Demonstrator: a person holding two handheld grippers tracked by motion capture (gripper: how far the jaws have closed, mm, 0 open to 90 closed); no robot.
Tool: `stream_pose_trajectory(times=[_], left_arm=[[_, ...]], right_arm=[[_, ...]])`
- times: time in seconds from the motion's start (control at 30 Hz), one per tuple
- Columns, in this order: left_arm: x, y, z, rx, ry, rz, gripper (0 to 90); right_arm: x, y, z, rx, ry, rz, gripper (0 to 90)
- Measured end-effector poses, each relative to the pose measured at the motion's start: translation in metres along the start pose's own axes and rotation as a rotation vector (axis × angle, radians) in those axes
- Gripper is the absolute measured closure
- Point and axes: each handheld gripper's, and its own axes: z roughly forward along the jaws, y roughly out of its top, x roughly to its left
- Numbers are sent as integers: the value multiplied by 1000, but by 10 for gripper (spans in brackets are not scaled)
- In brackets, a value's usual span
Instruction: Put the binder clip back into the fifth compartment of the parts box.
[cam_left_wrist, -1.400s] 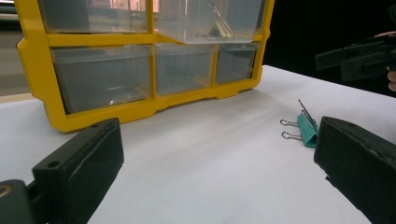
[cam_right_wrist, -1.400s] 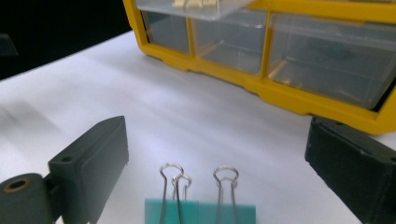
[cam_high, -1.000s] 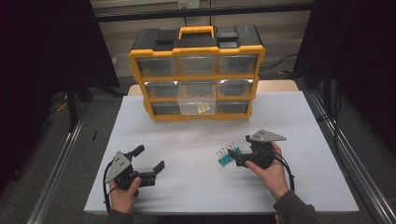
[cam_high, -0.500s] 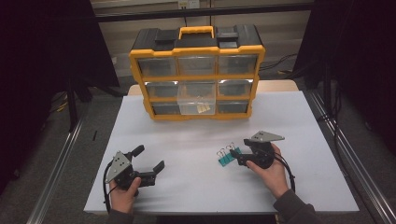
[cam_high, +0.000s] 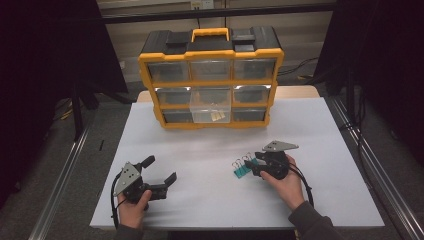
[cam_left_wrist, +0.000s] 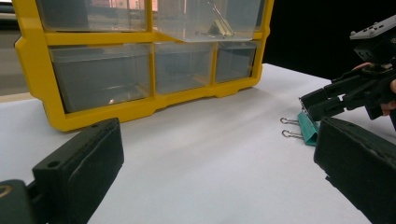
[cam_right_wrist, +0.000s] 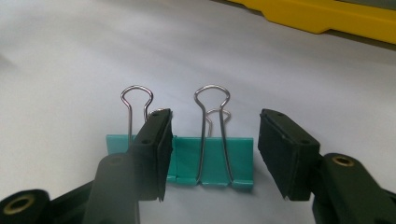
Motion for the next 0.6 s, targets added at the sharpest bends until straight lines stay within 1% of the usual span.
stream_pose_trajectory(times=[0.13, 0.17, 0.23, 0.27, 0.37, 0.4, 0.47, 0.53, 0.6], left_arm=[[0, 0, 0, -9, 5, -5, 16], [1, 0, 0, -3, 2, 8, 16], [1, 0, 0, -2, 6, 13, 16], [0, 0, 0, -9, 5, -7, 16], [0, 0, 0, 0, 1, 1, 16], [-1, 0, 0, -9, 4, -8, 16], [1, 0, 0, -4, 3, 7, 16], [1, 0, 0, -3, 2, 9, 17], [0, 0, 0, -7, 6, -10, 17]], right_arm=[[1, 0, 3, 11, 0, -10, 462], [1, 0, 3, 10, 0, -9, 470], [0, 0, 4, 13, -9, -10, 494], [-1, 0, 4, 20, -16, -11, 493], [-2, 0, 6, 24, -33, -1, 495], [-2, 0, 6, 24, -33, -1, 495], [-2, -1, 6, 25, -35, 5, 493], [-2, -1, 7, 34, -41, 6, 492], [-1, -1, 7, 44, -43, 7, 491]])
